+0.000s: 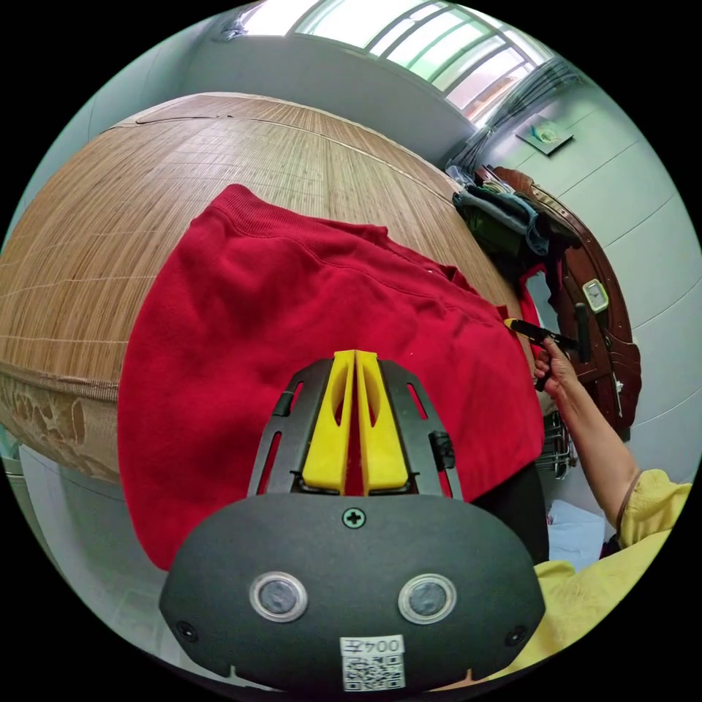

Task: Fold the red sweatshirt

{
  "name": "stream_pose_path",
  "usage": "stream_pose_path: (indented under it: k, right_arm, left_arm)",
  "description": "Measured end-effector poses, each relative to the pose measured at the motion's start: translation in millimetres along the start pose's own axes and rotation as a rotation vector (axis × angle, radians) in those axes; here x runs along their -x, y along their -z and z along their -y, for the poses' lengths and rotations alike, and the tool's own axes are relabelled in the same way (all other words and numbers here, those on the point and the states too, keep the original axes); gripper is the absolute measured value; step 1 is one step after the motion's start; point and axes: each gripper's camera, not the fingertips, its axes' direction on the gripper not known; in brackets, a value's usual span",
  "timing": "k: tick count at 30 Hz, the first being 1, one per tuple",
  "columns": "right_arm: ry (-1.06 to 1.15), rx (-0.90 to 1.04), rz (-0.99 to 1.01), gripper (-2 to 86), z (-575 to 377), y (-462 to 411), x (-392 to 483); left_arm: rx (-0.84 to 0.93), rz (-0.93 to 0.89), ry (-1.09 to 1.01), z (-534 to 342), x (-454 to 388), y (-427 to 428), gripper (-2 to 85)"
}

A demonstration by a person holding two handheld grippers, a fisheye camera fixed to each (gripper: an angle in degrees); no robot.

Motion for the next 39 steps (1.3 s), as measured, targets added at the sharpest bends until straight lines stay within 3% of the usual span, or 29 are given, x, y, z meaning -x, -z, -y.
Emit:
stream_pose_path:
  k: [4, 8, 14, 21, 27, 39]
  right_arm:
    - [-0.034, -0.083, -0.003, 6.7, -5.7, 33.6, 10.5]
    - [0.099, -0.178, 0.006, 8.4, -39.5, 74.4, 68.8]
    - [0.189, -0.034, -0.028, 9.6, -65.3, 27.5, 130.5]
    - [0.160, -0.060, -0.105, 10.1, -75.2, 5.5, 155.2]
    - [0.143, -0.124, -0.079, 10.1, -83.5, 2.7, 159.5]
    - [0.174, -0.154, -0.150, 10.1, -82.3, -2.1, 181.7]
  left_arm:
    - [0.003, 0.039, -0.016, 3.6, -7.4, -1.4, 0.2]
    - [0.010, 0.066, -0.026, 8.2, -12.4, -4.4, 0.3]
    - [0.023, 0.087, -0.015, 15.4, -13.0, -6.4, 1.1]
    - [0.049, -0.104, -0.051, 37.4, 7.4, 14.4, 6.2]
    - [-0.148, 0.074, 0.009, 79.9, 54.0, 84.6, 9.1]
    - [0.020, 0.311, -0.056, 173.7, 67.9, 22.9, 5.2]
